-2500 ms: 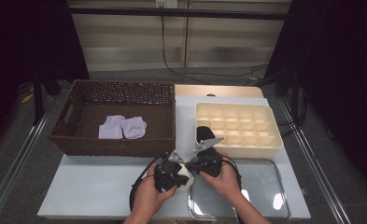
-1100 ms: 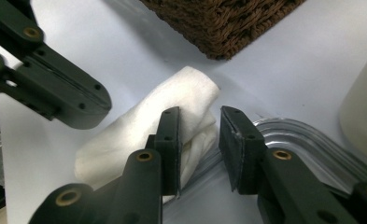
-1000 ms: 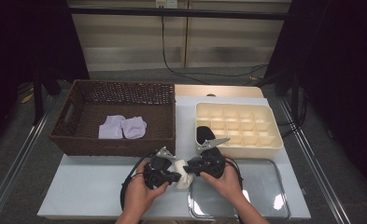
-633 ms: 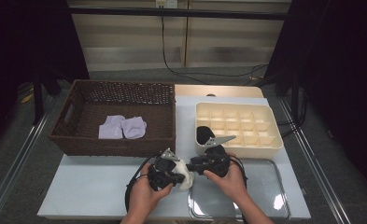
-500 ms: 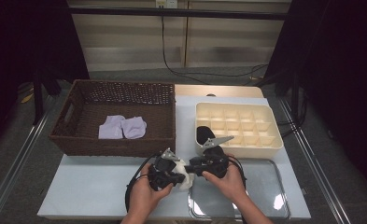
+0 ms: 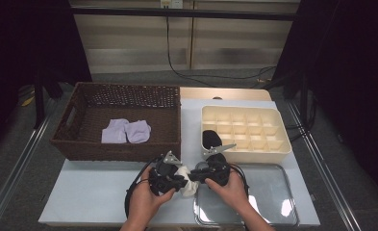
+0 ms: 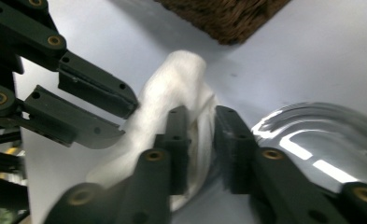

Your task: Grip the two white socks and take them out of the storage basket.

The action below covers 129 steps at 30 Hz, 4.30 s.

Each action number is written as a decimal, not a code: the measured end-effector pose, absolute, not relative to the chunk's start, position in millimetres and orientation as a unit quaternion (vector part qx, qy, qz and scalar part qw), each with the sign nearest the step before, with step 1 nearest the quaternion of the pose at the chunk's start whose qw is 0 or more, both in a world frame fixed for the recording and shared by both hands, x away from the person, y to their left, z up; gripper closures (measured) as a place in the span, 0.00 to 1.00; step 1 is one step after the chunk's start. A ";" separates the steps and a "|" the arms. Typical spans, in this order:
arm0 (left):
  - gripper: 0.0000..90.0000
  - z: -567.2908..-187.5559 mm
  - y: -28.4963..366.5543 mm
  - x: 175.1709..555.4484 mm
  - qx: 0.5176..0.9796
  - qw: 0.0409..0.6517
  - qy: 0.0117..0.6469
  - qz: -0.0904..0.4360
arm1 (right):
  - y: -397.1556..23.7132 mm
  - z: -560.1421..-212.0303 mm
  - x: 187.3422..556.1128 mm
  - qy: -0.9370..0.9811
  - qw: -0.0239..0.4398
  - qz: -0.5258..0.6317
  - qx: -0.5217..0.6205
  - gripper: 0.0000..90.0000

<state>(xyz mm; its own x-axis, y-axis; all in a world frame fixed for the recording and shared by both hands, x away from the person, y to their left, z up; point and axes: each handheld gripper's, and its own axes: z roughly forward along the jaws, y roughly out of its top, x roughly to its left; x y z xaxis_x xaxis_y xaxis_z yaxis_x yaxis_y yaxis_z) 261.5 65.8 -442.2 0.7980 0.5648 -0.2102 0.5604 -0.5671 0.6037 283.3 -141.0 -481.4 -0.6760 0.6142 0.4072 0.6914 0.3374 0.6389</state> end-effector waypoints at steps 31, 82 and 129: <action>0.88 -449.1 60.4 262.0 0.892 0.323 0.316 0.005 | -142.9 -479.3 290.8 -0.783 0.092 -0.427 -0.444 0.65; 0.33 -475.8 78.5 279.6 0.877 0.353 0.318 0.073 | -183.8 -422.5 301.6 -0.787 0.066 -0.428 -0.440 0.98; 0.27 -487.7 85.1 272.3 0.873 0.385 0.281 0.103 | -249.6 -348.2 333.5 -0.781 -0.015 -0.404 -0.476 0.98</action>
<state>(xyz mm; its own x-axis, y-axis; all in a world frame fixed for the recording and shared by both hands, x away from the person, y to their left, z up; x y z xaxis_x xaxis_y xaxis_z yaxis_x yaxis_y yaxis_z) 272.3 85.1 -487.7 0.8209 0.5699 -0.0362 0.4109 -0.5454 0.7305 333.5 -249.6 -348.2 -0.5458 0.7559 0.3616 0.7316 0.2195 0.6455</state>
